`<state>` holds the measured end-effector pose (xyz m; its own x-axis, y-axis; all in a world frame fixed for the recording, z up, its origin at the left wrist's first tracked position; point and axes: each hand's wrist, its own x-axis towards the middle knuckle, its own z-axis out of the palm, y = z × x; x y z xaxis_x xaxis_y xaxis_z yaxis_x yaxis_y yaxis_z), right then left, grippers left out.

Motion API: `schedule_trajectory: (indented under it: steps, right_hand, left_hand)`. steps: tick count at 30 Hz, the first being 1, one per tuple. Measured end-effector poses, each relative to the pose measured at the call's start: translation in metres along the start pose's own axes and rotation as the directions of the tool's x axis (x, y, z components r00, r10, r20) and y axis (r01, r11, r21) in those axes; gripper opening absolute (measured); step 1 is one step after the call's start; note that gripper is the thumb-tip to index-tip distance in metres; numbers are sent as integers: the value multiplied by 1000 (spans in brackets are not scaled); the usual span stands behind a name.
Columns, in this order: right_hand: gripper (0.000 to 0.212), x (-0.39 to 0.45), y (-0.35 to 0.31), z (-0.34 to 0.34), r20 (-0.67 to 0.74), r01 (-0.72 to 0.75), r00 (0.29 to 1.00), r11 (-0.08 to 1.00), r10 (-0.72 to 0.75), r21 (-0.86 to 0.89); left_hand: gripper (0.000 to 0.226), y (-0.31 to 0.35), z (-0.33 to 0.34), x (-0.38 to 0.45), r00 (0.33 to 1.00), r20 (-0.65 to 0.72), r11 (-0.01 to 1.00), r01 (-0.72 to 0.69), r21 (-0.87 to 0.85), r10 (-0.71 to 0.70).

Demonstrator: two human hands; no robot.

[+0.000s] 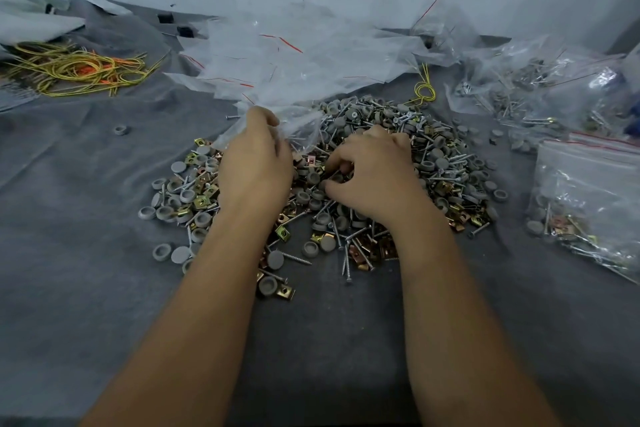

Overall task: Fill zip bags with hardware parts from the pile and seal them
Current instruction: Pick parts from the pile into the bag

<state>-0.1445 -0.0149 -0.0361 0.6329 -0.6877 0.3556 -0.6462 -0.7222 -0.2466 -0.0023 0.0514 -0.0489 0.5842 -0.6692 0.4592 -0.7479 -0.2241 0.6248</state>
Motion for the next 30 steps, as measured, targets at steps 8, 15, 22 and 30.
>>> schedule_trajectory:
  steps: [8,15,22,30]
  right_hand:
    - [15,2,-3,3,-155,-12,987,983,41,186]
    - [20,4,-18,4,-271,-1,920,692,284,722]
    - [15,2,-24,11,-326,55,933,834,153,550]
    - [13,0,-21,12,-379,80,925,967,19,243]
  left_hand:
    - [27,1,4,0,997,75,1000,13,-23,-11]
    - [20,10,3,-2,997,66,996,-26,-89,32]
    - [16,13,4,-6,995,89,979,-29,-203,47]
    - [15,16,-1,-7,999,-44,884,5,-467,-29]
